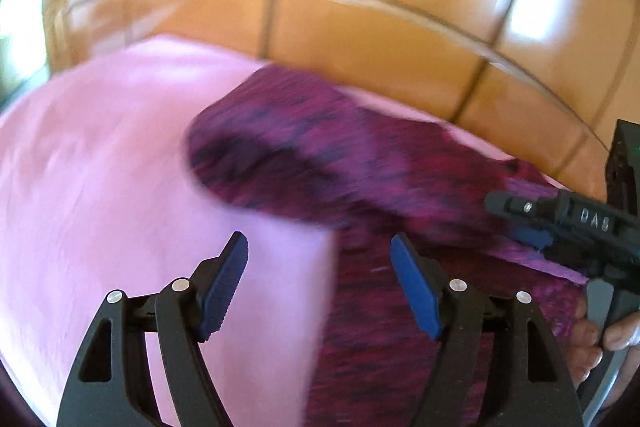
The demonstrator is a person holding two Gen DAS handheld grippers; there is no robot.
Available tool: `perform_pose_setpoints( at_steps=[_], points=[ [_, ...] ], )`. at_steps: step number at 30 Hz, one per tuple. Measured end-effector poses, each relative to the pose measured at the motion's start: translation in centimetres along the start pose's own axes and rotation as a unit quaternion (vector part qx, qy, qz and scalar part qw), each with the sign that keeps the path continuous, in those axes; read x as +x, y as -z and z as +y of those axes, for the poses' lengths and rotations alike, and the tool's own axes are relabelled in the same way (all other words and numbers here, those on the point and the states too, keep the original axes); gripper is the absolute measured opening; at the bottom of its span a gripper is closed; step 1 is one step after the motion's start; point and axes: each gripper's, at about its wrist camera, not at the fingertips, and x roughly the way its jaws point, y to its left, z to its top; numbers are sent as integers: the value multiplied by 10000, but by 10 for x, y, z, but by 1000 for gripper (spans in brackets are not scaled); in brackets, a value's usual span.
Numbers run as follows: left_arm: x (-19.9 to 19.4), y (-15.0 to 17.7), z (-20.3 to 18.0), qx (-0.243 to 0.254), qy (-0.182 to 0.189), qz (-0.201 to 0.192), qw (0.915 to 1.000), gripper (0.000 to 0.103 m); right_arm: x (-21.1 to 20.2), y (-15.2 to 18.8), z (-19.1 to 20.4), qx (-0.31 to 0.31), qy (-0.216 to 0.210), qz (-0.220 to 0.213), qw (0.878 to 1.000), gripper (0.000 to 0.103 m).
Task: Fold small clothes
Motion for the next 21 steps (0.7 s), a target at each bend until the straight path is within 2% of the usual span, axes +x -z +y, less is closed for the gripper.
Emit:
perform_pose_setpoints(
  at_steps=[1,3,5,10,14,18,21],
  points=[
    [5,1,9,-195,-49,96,9998,73,6,-2,5,-74,87,30,9999,45],
    [11,-1,24,-572,0,234,9981,73,6,-6,17,-310,344,17,9989,21],
    [15,-4,28,-727,4,213,9971,73,-11,-9,26,-563,450,-228,9971,10],
    [31,-10,16,-745,26,210,9970,73,-65,-12,29,-923,546,-903,9901,9],
    [45,-14,6,-778,-230,249,9964,73,-107,-8,8,-907,801,-1362,9833,8],
    [54,-15,7,-800,-403,322,9955,73,-145,-3,-35,-649,1278,-1710,9748,6],
    [53,-13,9,-753,-466,312,9956,73,-158,4,-78,-196,1603,-1684,9724,5]
  ],
)
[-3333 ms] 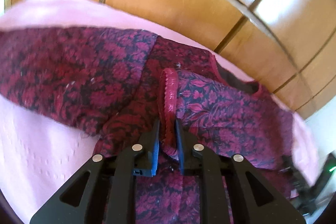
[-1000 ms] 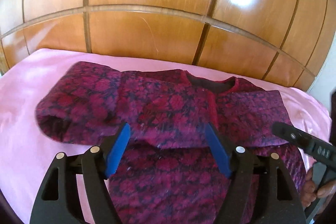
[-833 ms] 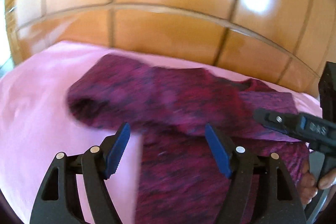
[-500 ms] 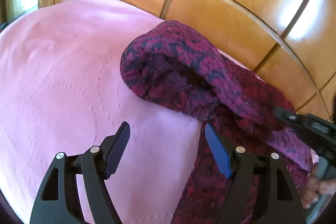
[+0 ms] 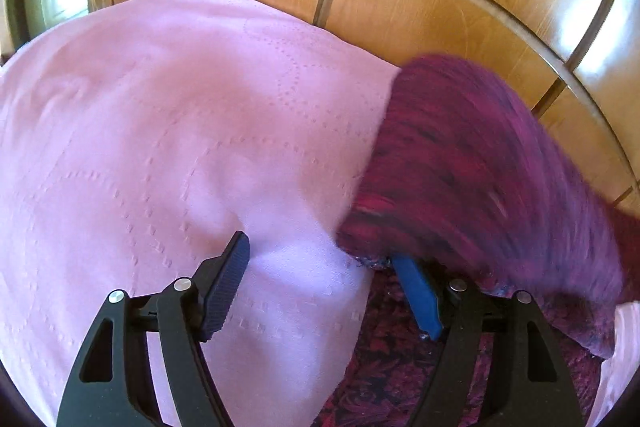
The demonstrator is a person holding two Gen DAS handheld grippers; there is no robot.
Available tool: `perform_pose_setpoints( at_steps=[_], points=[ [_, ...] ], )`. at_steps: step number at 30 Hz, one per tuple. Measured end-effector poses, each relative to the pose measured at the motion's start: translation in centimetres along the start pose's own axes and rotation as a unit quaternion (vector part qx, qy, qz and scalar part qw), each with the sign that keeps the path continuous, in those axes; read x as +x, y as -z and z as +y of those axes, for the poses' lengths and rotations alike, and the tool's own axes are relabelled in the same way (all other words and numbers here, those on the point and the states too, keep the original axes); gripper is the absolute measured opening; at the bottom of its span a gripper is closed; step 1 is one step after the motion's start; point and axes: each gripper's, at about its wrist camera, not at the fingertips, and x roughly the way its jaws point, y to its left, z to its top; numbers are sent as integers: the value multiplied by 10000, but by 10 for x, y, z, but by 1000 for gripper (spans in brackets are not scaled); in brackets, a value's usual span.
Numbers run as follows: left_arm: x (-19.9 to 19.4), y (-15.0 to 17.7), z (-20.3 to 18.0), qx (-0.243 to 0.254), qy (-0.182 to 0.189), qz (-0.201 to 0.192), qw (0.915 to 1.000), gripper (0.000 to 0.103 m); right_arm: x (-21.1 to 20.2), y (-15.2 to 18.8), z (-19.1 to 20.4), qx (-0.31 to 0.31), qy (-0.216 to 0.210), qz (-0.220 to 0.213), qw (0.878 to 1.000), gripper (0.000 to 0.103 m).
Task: Fold small clothes
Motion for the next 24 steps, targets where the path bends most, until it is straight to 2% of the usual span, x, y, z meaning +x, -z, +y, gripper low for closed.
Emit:
perform_pose_setpoints(
  at_steps=[5,7,12,13,16,18,21,24],
  points=[
    [4,4,-5,242,-131,27,9996,73,19,24,-53,494,355,483,9970,4],
    [6,5,-5,264,-152,25,9995,73,27,40,-71,691,324,684,9947,4],
    [4,5,-5,335,-151,79,9993,73,33,51,-86,887,233,640,9937,4],
    [2,4,-5,327,-64,135,9994,69,33,51,-90,911,215,638,9936,4],
    [-13,0,8,138,597,248,9978,67,30,51,-92,914,112,652,9936,4],
    [-25,-6,26,-174,1098,220,9936,67,30,52,-91,893,67,645,9939,4],
    [-29,-23,44,-510,1524,238,9867,67,30,52,-87,852,76,604,9945,5],
    [-16,-45,47,-743,1915,391,9779,67,30,54,-85,833,84,561,9949,6]
  ],
)
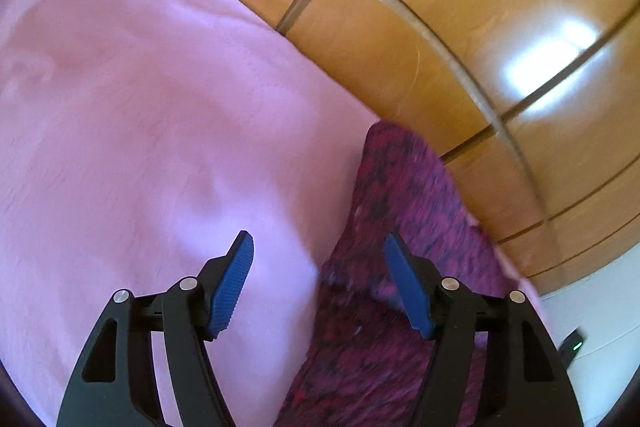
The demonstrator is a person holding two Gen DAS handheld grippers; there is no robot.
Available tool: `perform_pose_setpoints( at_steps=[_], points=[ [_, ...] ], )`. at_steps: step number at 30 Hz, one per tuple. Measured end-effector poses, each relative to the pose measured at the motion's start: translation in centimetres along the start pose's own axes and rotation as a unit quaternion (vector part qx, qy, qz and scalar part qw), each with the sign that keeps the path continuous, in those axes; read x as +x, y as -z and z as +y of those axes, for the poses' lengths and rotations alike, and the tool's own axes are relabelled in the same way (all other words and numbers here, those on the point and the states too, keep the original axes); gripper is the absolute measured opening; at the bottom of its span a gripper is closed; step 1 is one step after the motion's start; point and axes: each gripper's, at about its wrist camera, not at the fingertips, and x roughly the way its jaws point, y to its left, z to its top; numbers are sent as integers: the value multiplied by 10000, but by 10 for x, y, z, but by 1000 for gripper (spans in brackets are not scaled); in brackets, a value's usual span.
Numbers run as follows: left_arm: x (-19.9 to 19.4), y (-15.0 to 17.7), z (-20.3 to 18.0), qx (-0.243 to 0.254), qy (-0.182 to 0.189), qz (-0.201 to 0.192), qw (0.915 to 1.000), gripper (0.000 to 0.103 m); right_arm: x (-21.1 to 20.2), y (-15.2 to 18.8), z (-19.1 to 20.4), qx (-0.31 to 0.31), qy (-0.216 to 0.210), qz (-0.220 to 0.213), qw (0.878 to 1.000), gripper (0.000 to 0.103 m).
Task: Fold small clothes
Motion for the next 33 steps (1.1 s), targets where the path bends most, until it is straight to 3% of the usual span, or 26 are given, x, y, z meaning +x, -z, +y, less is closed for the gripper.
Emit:
perform_pose_setpoints(
  at_steps=[3,8,11,14,17,20,24,27,30,33],
  points=[
    [23,-15,-5,-80,170,195,9996,67,1,1,0,-46,-23,-45,10000,6],
    [62,-37,-28,186,-66,316,9993,63,1,3,2,-195,14,-78,9998,6],
    [81,-45,-55,824,-620,167,9945,60,2,4,3,-229,37,-95,9997,6],
    [103,-39,-77,1579,-1546,36,9753,58,2,7,4,-289,71,-172,9994,5],
    [133,-27,-74,1826,-2022,206,9619,57,4,11,3,-297,75,-234,9993,4],
    [135,-18,-75,1996,-2159,-112,9557,57,5,12,3,-296,67,-239,9993,4],
    [114,-15,-80,1889,-2268,-446,9544,57,4,12,3,-303,70,-246,9992,4],
    [79,-1,-90,1959,-1981,-897,9562,57,4,13,2,-263,49,-270,9993,5],
    [57,20,-93,2092,-1632,-899,9600,57,3,14,2,-261,52,-282,9992,5],
    [62,45,-96,2334,-1597,-690,9567,56,3,14,1,-251,49,-292,9992,5]
  ],
)
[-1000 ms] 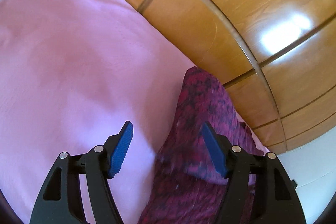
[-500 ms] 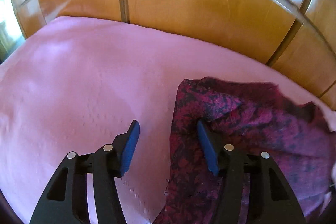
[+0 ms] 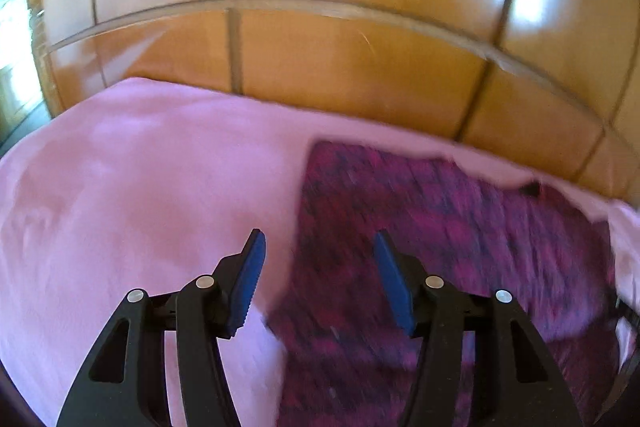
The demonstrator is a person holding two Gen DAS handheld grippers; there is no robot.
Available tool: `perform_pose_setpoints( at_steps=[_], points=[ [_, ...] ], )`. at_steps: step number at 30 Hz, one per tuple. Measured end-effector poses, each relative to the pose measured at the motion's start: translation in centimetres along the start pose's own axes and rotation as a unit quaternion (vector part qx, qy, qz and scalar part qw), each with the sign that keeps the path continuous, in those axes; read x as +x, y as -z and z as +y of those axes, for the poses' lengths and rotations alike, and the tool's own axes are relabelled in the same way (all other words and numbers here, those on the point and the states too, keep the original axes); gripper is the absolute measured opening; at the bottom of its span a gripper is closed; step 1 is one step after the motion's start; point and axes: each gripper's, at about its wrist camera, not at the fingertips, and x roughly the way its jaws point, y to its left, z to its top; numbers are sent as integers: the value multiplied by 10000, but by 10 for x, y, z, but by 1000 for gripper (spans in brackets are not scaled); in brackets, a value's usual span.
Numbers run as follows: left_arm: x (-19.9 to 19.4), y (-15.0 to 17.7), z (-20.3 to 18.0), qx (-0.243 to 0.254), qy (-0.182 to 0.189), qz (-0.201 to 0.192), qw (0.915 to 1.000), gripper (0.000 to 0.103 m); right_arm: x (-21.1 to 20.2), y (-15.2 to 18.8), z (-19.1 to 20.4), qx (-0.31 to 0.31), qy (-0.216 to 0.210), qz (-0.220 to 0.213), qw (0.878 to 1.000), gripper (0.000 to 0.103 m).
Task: Fold small clothes
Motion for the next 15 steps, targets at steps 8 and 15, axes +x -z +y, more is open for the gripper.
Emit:
perform_pose_setpoints(
  at_steps=[8,15],
  points=[
    [25,19,-1,-119,-334,228,9991,60,1,2,0,-33,-12,-67,10000,5],
    [-45,25,-6,42,-294,-456,9985,60,-1,5,-2,1,-46,-91,9999,5]
  ],
)
